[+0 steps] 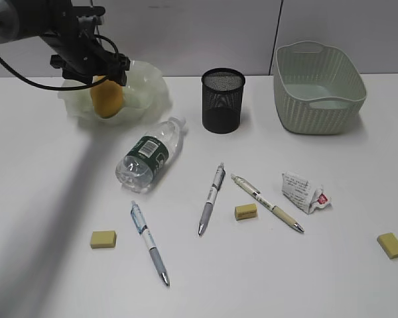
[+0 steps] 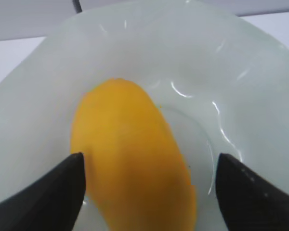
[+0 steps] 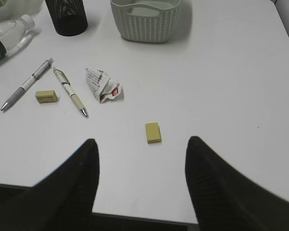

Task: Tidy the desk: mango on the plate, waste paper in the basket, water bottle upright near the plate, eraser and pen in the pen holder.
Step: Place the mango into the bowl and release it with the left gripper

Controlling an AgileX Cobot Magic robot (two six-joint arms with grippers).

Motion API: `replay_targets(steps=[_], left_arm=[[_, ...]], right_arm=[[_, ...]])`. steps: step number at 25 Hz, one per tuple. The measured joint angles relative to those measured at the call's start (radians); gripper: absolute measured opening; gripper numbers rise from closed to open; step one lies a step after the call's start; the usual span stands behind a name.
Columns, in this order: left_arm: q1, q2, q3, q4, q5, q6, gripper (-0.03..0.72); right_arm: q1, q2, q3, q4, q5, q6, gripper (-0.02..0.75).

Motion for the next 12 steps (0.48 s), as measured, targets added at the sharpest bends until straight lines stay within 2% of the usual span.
replay_targets(steps=[8,12], left_arm=[[-0.001,-0.016,-0.040,0.006,0.102,0.000,0.642],[-0.001,-0.069,-0.077,0.006,0.215,0.000,0.637]], right_arm=[[0.000,0.000,0.000,0.000,0.000,0.000,0.457],[0.000,0.000,0.000,0.000,0.000,0.000,0.457]])
